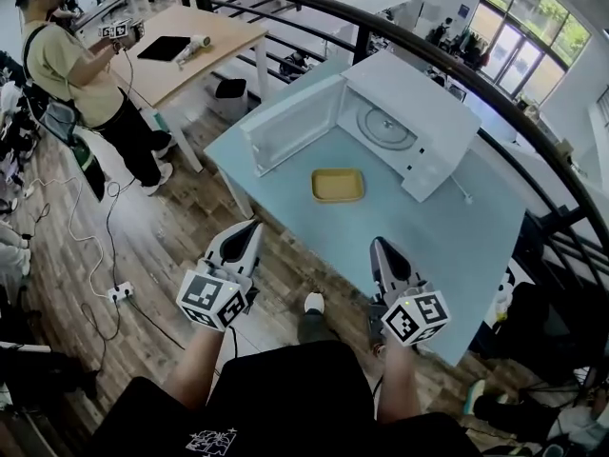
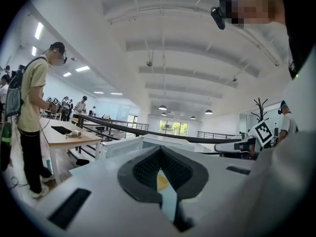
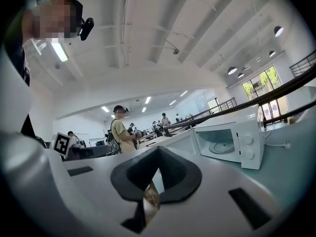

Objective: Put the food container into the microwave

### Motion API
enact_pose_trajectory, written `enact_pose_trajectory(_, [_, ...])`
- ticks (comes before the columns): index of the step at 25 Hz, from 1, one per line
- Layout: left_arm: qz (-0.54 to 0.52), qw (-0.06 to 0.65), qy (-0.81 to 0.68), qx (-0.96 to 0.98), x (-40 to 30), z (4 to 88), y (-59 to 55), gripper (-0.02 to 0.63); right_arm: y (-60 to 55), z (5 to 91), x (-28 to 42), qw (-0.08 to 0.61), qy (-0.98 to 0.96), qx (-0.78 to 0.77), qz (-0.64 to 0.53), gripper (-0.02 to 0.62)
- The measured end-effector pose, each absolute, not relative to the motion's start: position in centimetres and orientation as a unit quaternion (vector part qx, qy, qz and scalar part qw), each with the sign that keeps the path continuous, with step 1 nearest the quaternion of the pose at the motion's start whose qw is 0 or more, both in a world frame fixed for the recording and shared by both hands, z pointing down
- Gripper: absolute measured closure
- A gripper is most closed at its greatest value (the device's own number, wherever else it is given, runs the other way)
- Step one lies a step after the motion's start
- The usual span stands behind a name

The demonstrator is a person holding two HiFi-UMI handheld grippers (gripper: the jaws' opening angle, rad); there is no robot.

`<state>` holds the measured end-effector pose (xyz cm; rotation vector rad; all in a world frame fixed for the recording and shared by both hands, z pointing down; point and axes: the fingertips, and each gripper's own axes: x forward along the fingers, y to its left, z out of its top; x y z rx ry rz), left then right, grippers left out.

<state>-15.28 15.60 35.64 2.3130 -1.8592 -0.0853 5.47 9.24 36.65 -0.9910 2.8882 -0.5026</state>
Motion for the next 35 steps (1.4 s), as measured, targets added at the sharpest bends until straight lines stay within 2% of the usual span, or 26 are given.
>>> enact_pose_trajectory(17, [-0.013,0.116,-0.629,0.769,-15.8,37.6,2.8,0.600,-5.1,38.8,3.5,0.002,0.938,-0.291,-0.189,0.589])
enact_pose_trajectory(35, [-0.005,0.173,-0.595,0.785,-14.2,41.3,-2.0,0.600,-8.7,40.0,3.9,-0.005,0.935,-0.294,-0.199,0.589])
